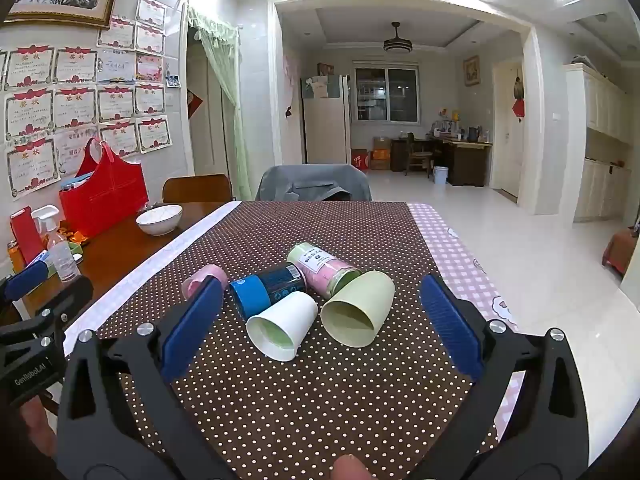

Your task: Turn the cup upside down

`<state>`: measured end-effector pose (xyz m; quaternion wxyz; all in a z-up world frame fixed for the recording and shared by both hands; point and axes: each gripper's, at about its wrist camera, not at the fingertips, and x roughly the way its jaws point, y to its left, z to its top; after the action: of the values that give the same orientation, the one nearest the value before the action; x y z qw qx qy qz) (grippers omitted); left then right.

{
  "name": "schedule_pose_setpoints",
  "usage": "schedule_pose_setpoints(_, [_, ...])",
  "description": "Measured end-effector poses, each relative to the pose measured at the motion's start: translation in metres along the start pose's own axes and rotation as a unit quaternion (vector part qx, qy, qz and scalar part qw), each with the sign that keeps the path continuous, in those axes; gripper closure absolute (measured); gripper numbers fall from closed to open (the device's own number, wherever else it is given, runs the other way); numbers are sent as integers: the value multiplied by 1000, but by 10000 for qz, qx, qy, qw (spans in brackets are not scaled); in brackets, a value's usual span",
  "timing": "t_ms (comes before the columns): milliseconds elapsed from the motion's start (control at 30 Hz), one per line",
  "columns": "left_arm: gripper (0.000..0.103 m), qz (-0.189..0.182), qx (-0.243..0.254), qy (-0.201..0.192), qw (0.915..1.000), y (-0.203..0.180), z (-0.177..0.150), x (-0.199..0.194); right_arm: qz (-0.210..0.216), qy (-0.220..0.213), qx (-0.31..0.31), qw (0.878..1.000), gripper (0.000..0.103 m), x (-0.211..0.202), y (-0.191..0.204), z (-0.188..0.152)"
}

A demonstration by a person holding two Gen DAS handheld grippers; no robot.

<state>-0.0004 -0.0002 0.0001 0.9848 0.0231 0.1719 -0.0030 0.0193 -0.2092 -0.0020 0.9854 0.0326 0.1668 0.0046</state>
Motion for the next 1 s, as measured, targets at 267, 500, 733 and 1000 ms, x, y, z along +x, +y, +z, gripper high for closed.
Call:
schedule_pose_setpoints(267, [19,-15,-8,11,10000,0,0,0,3,-12,13,10000,6,-1,-1,1])
schedule_pose_setpoints(500, [19,-12,-14,3,10000,0,0,0,-6,-60,25,10000,6,-10,0,11])
schedule_pose_setpoints(733, [19,-15,-18,-10,10000,0,0,1,-36,-106,38,9999,6,-10,-2,6])
schedule_pose_setpoints(1000, [19,-16,-21,-16,10000,-1,1,-1,-22,-137,60,9999,6,-12,-2,8])
